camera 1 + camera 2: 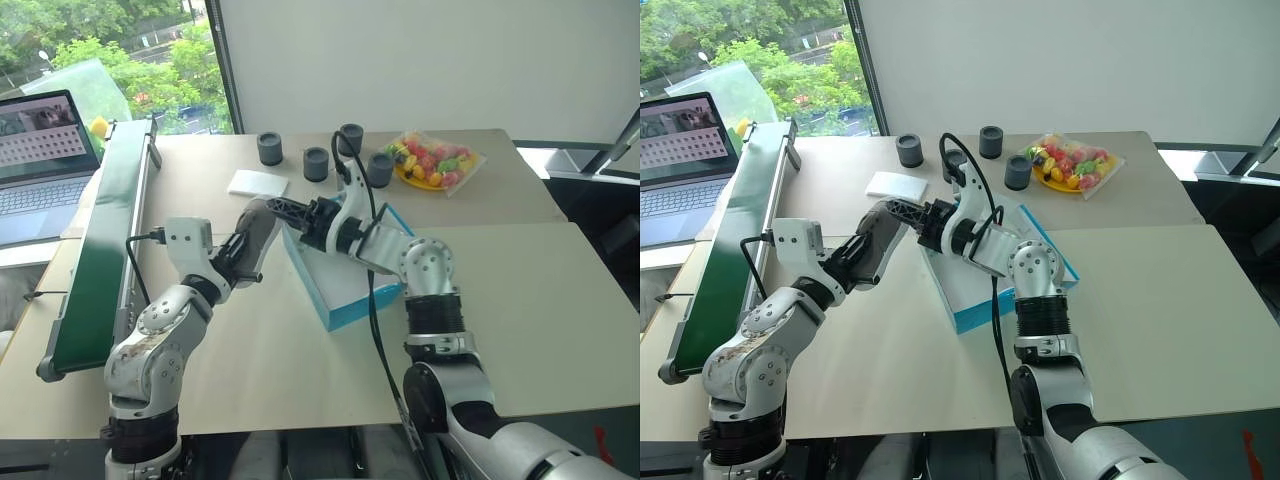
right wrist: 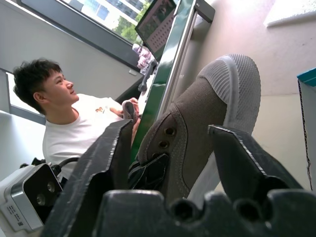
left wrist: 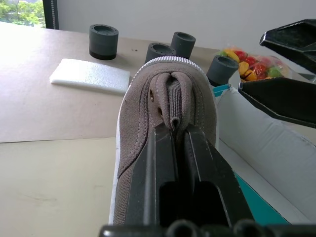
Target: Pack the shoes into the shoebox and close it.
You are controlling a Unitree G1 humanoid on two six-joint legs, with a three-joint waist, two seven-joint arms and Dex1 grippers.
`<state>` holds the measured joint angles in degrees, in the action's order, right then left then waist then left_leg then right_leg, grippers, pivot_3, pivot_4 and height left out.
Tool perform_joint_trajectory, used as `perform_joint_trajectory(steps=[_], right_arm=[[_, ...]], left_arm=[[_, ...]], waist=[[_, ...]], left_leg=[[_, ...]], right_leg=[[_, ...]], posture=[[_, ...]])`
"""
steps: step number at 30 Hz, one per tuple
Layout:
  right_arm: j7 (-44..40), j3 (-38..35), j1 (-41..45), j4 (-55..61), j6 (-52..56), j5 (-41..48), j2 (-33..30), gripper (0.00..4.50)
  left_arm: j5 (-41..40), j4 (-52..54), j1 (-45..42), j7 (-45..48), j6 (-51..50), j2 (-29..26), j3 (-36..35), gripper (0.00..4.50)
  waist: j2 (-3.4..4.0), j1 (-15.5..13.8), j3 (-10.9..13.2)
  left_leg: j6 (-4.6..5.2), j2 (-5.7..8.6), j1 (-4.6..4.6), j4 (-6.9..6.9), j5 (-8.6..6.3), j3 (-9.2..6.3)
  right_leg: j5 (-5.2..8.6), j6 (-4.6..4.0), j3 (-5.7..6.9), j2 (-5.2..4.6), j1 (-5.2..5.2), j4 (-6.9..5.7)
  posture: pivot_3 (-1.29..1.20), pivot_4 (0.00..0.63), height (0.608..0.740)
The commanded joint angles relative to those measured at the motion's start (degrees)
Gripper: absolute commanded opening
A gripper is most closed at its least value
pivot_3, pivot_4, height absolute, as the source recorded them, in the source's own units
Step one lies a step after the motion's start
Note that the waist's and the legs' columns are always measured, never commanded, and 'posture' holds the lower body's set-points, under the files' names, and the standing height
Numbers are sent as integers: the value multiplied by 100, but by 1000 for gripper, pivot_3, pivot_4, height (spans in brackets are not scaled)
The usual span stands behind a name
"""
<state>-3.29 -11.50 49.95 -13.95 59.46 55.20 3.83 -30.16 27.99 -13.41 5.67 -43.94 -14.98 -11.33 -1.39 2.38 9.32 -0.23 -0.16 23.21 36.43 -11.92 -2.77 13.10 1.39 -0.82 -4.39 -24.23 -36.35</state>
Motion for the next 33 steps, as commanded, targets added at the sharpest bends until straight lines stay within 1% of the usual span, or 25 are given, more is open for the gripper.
perform_joint_trajectory(steps=[1, 2, 8, 15, 19, 22, 27, 31, 33], right_arm=[[-96, -75, -9, 3, 141, 10, -33, 4413], [-99, -58, -24, -91, 163, -44, -44, 4483], [-208, 21, -104, -233, 229, -202, -12, 4483], [-428, 80, -105, -425, 124, -397, 204, 4483], [-889, -1, 30, -758, -82, -302, 477, 4483], [-1070, -89, 118, -1020, -243, -268, 577, 4483], [-1387, -127, 228, -1353, -419, -304, 597, 4483], [-1559, -240, 320, -1401, -404, -133, 659, 4483], [-1578, -331, 341, -1405, -392, -40, 703, 4483]], left_arm=[[6, 220, -59, 28, 146, -57, -91, 0], [10, 226, -56, 21, 144, -60, -95, 0], [15, 241, -91, -1, 124, -62, -147, 0], [27, 257, -99, 11, 115, -10, -77, 0], [-2, 235, -146, 47, 97, 50, 32, 0], [-39, 213, -197, 58, 91, 101, 66, 0], [-434, 201, -315, 40, -17, 396, -67, 0], [-785, 189, -342, -87, -69, 679, -209, 0], [-854, 191, -356, -131, -89, 722, -243, 0]], waist=[[0, 2, 0], [0, 6, 0], [0, 6, 0], [0, 3, 0], [0, 3, 0], [0, 1, 0], [0, 1, 0], [0, 8, 0], [0, 8, 0]], left_leg=[[0, 0, 0, 0, 0, 0], [0, 0, 0, 0, 0, 1], [0, 0, 0, 0, 0, 1], [0, 0, -2, 3, 0, 1], [0, 0, -2, 10, 0, 1], [0, 1, -2, 16, 0, 0], [0, 1, -2, 18, 0, 1], [0, 1, -2, 19, 0, 1], [0, 1, -2, 19, 0, 1]], right_leg=[[0, 0, 0, 0, 0, 0], [0, 0, 0, 0, 0, 0], [0, 0, -1, 0, 0, -3], [0, 0, -1, 0, -1, -7], [0, 0, -1, 0, 1, -12], [0, 0, -1, 0, 1, -21], [0, 0, -1, 0, 0, -25], [0, 0, -3, 0, 0, -27], [0, 0, -2, 0, -1, -27]], posture=[[0, 150, 740], [0, 150, 740], [0, 150, 740], [0, 150, 740], [0, 150, 740], [0, 150, 740], [0, 150, 740], [0, 150, 740], [0, 150, 740]])
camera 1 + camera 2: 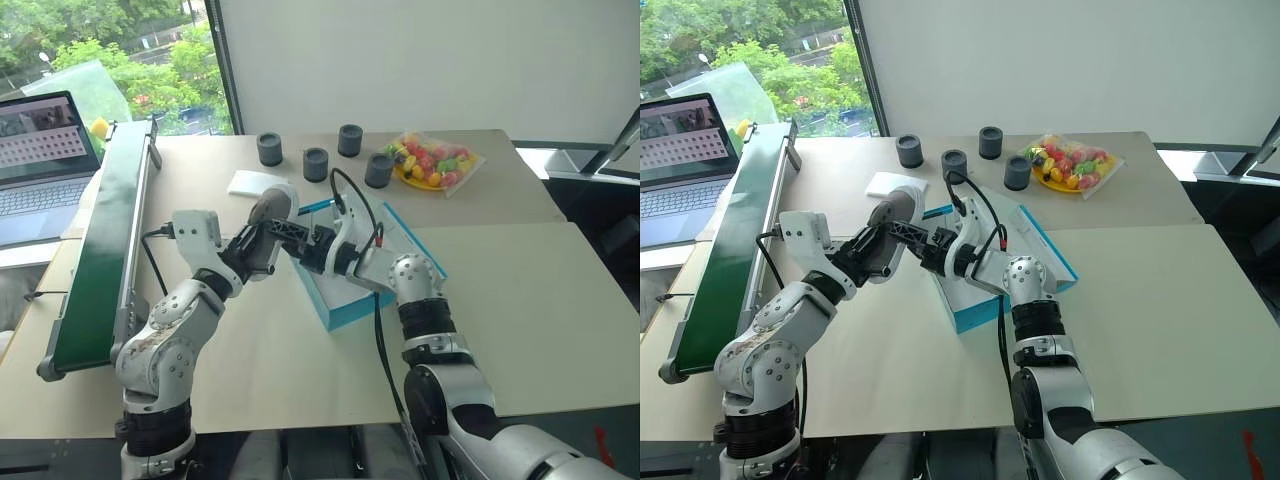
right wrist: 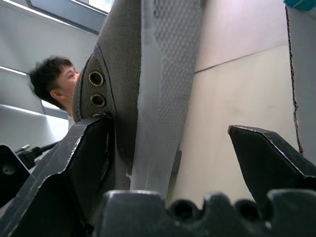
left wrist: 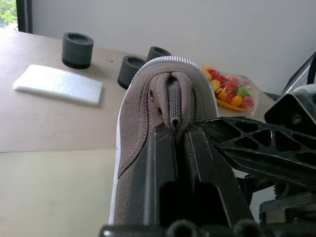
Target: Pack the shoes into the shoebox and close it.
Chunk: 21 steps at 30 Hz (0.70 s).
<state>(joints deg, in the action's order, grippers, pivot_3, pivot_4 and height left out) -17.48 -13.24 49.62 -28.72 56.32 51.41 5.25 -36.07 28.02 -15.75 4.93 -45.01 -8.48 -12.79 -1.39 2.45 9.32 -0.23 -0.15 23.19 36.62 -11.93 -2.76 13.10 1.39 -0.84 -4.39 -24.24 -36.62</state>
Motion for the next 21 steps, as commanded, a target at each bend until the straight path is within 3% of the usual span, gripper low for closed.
perform_joint_trajectory(steps=[1, 4, 5, 6, 16, 21], right_arm=[[-163, -186, 380, 70, -71, 381, 572, 4483], [-175, -185, 373, 90, -55, 439, 563, 4483], [-169, -181, 362, 110, -45, 452, 559, 3980], [-163, -173, 352, 128, -39, 468, 552, 3875], [-46, -18, 314, 358, 62, 461, 498, 552], [130, 12, 290, 641, 223, 635, 561, 441]], left_arm=[[-258, 189, -128, -66, 10, 56, -84, 0], [-221, 194, -134, -95, 17, -6, -11, 0], [-222, 197, -134, -105, 22, -15, 2, 0], [-229, 196, -136, -113, 29, -21, 7, 0], [-166, 175, -97, -158, 71, -174, 51, 0], [250, 149, 20, -51, 136, -500, 364, 0]], waist=[[0, 0, 0], [0, 0, 0], [0, 0, 0], [0, -1, 0], [0, -3, 0], [0, 2, 0]], left_leg=[[0, 0, 0, 0, 0, 0], [0, 0, -2, 2, 0, 0], [0, 0, -2, 3, 0, 0], [0, 0, -1, 3, 0, 0], [0, 1, -1, 3, 0, 0], [0, 1, 0, 3, 0, 0]], right_leg=[[0, 0, 0, 0, 0, -1], [0, 0, -1, 0, 1, -3], [0, 0, -1, 0, 1, -3], [0, 0, -1, 0, 1, -3], [0, 0, -1, 0, 0, -4], [0, 0, -1, 0, 0, -4]], posture=[[0, 150, 740], [0, 150, 740], [0, 150, 740], [0, 150, 740], [0, 150, 740], [0, 150, 740]])
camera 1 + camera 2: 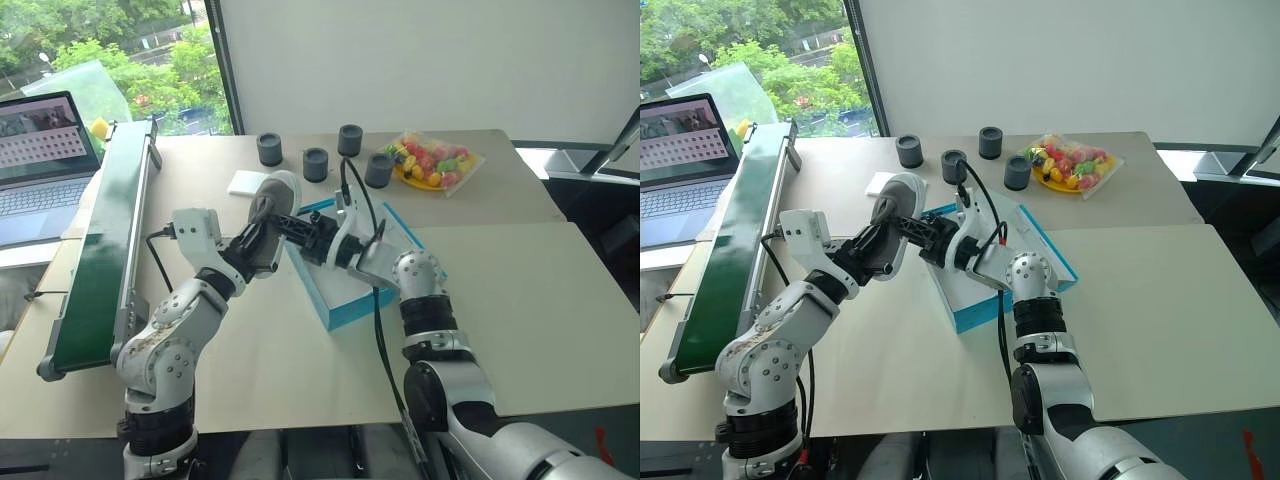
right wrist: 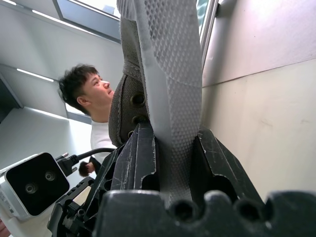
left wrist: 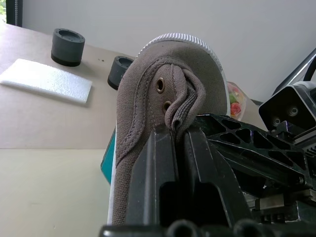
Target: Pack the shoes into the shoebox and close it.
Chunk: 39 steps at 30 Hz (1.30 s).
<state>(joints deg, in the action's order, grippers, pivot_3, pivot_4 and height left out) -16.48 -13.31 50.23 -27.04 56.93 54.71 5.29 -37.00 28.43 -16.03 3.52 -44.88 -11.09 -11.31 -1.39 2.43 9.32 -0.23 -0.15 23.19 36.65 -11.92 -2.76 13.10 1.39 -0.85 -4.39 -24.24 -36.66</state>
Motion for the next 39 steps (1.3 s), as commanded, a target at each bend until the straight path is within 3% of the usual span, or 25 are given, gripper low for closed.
perform_joint_trajectory(steps=[1, 3, 9, 22, 25, 30, 34, 39], right_arm=[[86, 11, 222, 527, 187, 349, 576, 441], [182, -10, 208, 597, 226, 410, 602, 441], [695, -245, 230, 736, 170, 586, 645, 419], [995, -490, 792, 149, -508, -89, -289, 419], [633, -69, 1181, 176, 174, -397, -987, 419], [-294, 1239, 1747, -38, 1297, -1175, -2152, 419], [-956, 1911, 2046, -375, 1450, -1721, -2506, 419], [-1477, 2736, 2092, -1213, 891, -2749, -2553, 419]], left_arm=[[449, 99, 84, 125, 183, -310, 296, 0], [564, 87, 132, 173, 309, -364, 377, 0], [930, 145, 260, 391, 493, -580, 718, 1985], [232, 1582, 1230, 978, 486, -941, 299, 1985], [203, 1961, 1926, 1517, 562, -1515, 105, 1985], [701, 1799, 2624, 2370, 1020, -2407, 171, 1985], [1006, 1623, 2716, 2638, 1361, -2614, 343, 1985], [1203, 1538, 2662, 2679, 1599, -2483, 597, 1985]], waist=[[0, 4, 0], [0, -1, 0], [0, -3, 0], [3, 9, 2], [5, -1, 4], [17, -6, 13], [18, 18, 14], [18, 5, 15]], left_leg=[[0, 0, -1, 0, 0, 0], [0, 0, 0, 0, 0, 0], [0, 1, 0, 0, 0, -1], [0, -2, 1, 0, 0, 4], [0, 0, 4, 0, 0, 4], [0, 1, -1, 0, 0, 3], [1, -3, -3, -1, -1, 6], [2, -3, 0, -3, -1, 9]], right_leg=[[0, 0, 0, 0, 0, -1], [0, 0, -1, 0, 0, 0], [0, 0, 0, 0, -1, -1], [1, 0, -5, 1, -5, -1], [1, 0, -6, -1, -4, 6], [5, -7, -1, -1, -3, 6], [8, -10, -2, 2, -3, 7], [8, -9, -4, 0, -5, 9]], posture=[[0, 150, 740], [0, 150, 740], [0, 150, 740], [0, 150, 740], [0, 150, 740], [0, 150, 740], [0, 150, 740], [0, 150, 740]])
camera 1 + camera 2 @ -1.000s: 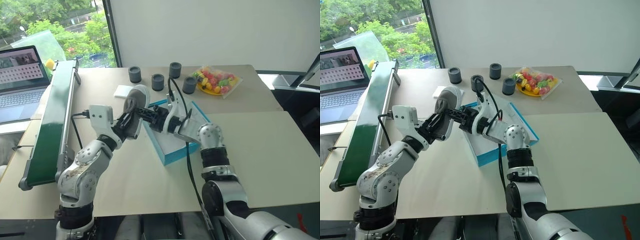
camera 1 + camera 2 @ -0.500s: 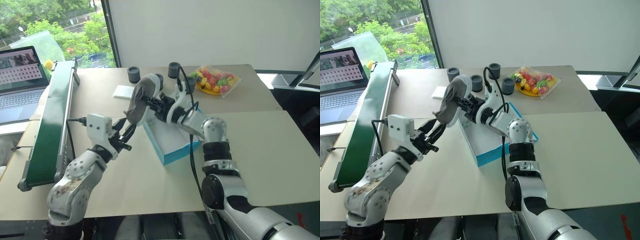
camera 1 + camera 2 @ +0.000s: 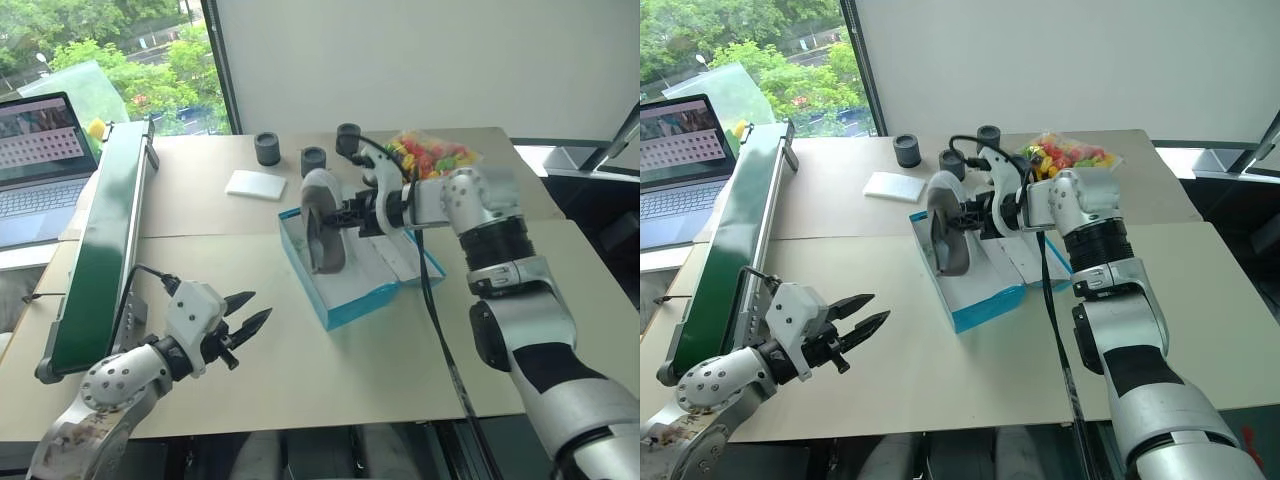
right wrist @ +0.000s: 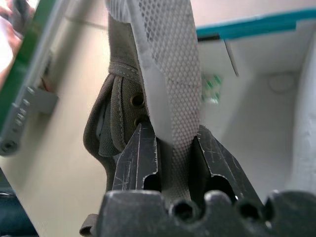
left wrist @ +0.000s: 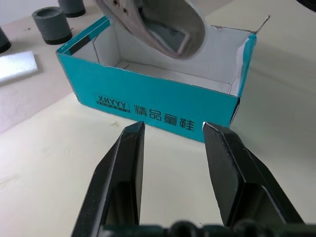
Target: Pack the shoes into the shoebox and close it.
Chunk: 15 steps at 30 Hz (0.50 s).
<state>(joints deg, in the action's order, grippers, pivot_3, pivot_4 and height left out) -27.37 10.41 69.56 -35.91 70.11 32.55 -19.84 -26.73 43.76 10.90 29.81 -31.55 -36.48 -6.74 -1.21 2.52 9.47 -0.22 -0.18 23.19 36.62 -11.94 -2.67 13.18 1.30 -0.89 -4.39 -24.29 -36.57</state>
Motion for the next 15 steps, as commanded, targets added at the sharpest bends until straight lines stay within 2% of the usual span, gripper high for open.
perform_joint_trajectory(steps=[1, 10, 15], right_arm=[[-456, 445, 174, -500, -565, -706, -10, 419], [-1535, 1168, 499, -1852, -1838, -2124, 158, 419], [-1870, 1197, 680, -2256, -2195, -2574, 340, 419]], left_arm=[[215, -8, -23, 43, 298, 76, 189, 1985], [410, -20, 8, 45, 427, 191, 391, 1985], [466, 51, 35, 21, 408, 254, 458, 1985]], waist=[[0, -5, 1], [3, 1, 5], [5, 13, 6]], left_leg=[[0, 1, 2, 0, 0, 0], [0, 2, 3, 0, 0, 0], [0, 2, -1, 0, 0, 0]], right_leg=[[0, 1, 0, -1, 0, 1], [-1, 2, -1, -1, -6, -7], [-1, 2, -3, 0, -6, -11]], posture=[[0, 150, 740], [0, 150, 740], [0, 150, 740]])
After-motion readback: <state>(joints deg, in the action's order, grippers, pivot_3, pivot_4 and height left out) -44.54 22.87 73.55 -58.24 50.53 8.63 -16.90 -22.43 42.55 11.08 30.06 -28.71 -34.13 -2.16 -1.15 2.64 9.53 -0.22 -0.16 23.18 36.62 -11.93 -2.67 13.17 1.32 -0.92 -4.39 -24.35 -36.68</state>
